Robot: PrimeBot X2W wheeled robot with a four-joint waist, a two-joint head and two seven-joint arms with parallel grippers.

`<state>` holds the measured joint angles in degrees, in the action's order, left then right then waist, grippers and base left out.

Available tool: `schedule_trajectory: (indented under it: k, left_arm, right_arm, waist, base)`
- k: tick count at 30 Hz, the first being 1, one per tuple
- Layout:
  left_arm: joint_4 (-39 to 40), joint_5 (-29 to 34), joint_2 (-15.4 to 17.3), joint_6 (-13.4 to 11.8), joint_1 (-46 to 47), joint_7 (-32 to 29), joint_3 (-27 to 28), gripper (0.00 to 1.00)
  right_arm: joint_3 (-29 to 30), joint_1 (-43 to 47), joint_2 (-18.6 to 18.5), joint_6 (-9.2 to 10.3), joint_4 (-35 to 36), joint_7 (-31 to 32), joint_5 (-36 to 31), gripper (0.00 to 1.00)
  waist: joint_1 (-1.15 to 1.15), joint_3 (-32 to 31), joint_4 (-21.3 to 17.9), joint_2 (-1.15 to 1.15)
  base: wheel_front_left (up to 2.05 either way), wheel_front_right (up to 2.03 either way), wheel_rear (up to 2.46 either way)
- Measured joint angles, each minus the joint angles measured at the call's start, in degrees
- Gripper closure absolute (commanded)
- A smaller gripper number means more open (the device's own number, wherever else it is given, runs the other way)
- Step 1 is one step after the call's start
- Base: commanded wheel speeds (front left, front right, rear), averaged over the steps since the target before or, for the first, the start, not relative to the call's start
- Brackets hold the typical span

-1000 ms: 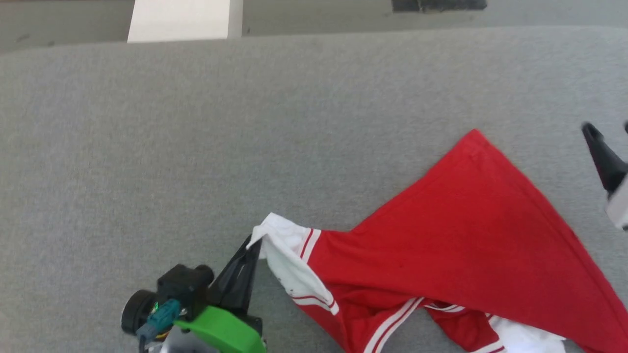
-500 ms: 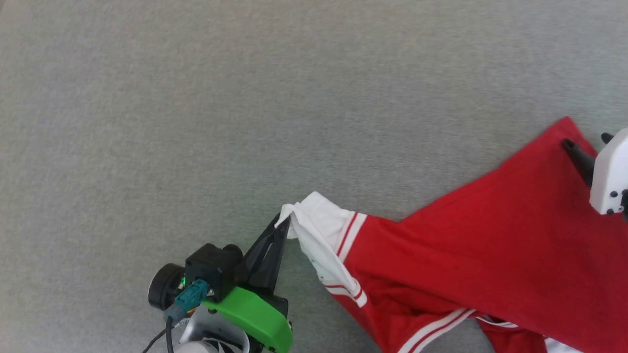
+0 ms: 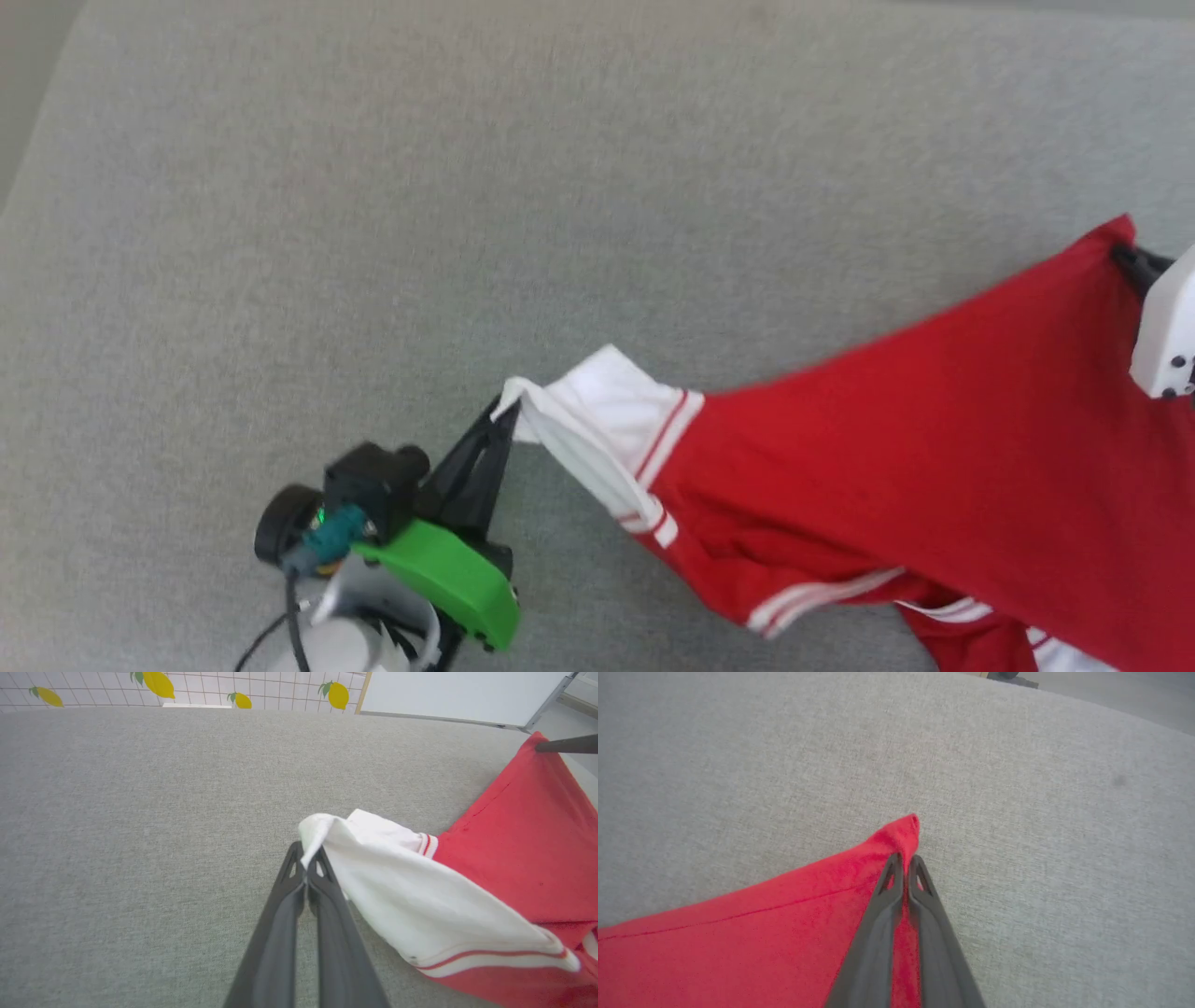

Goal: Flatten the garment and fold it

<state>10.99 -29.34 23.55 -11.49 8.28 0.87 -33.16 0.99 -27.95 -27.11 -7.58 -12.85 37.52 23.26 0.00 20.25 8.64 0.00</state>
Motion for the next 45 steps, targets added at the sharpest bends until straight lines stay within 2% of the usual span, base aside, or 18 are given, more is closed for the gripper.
schedule_trajectory:
  k: [9, 14, 19, 25, 28, 29, 35, 41, 45]
  left_arm:
    - [-3.9, -2.7, 4.5, 5.7, 8.7, -0.3, 4.7, 1.0]
    - [-6.9, -3.7, 5.4, 8.6, 17.3, -1.0, 6.5, 1.0]
    - [-11.5, -3.7, 5.4, 11.3, 27.6, -2.6, 6.8, 1.0]
    - [-17.7, -3.5, 4.9, 14.0, 41.0, -7.2, 6.6, 1.0]
    - [-20.3, -3.1, 4.9, 14.6, 46.5, -9.3, 6.6, 1.0]
    - [-22.5, -2.4, 4.9, 15.5, 52.6, -12.2, 6.3, 1.0]
    - [-24.8, -2.6, 4.0, 16.3, 62.5, -17.9, 5.8, 1.0]
    - [-26.5, -2.7, 4.2, 17.1, 66.7, -23.5, 4.1, 1.0]
    - [-26.9, -0.9, 4.9, 16.7, 69.0, -23.3, 3.5, 1.0]
  right_arm:
    - [5.3, 0.5, 4.8, 0.0, 3.8, -5.4, -2.3, 1.0]
    - [6.6, -3.7, 7.8, 0.0, 6.2, -8.1, -4.2, 1.0]
    - [4.9, -9.5, 8.5, 0.0, 6.0, -8.9, -6.0, 1.0]
    - [1.1, -18.8, 9.4, 0.0, 2.1, -8.9, -7.7, 1.0]
    - [-0.6, -23.1, 9.6, 0.0, -0.6, -9.2, -8.7, 1.0]
    - [-2.4, -27.8, 10.2, 0.0, -3.7, -9.3, -9.1, 1.0]
    - [-6.0, -34.5, 10.2, 0.0, -7.6, -8.7, -9.0, 1.0]
    - [-8.7, -38.3, 10.0, 0.0, -10.0, -6.4, -7.1, 1.0]
    - [-9.7, -40.5, 9.2, 0.0, -10.9, -6.1, -6.5, 1.0]
  waist:
    - [0.0, -8.7, -3.3, 0.0]
    - [0.0, -13.4, -5.9, 0.0]
    - [0.0, -16.8, -8.5, 0.0]
    - [0.0, -19.8, -11.5, 0.0]
    - [0.0, -20.5, -12.8, 0.0]
    - [0.0, -20.9, -14.2, 0.0]
    - [0.0, -19.8, -15.4, 0.0]
    - [0.0, -17.1, -16.0, 0.0]
    - [0.0, -14.3, -16.5, 0.0]
  base:
    - [0.0, 0.0, 0.0]
    - [0.0, 0.0, 0.0]
    - [0.0, 0.0, 0.0]
    - [0.0, 0.0, 0.0]
    - [0.0, 0.0, 0.0]
    - [0.0, 0.0, 0.0]
    - [0.0, 0.0, 0.0]
    - [0.0, 0.0, 0.0]
    - [0.0, 0.0, 0.0]
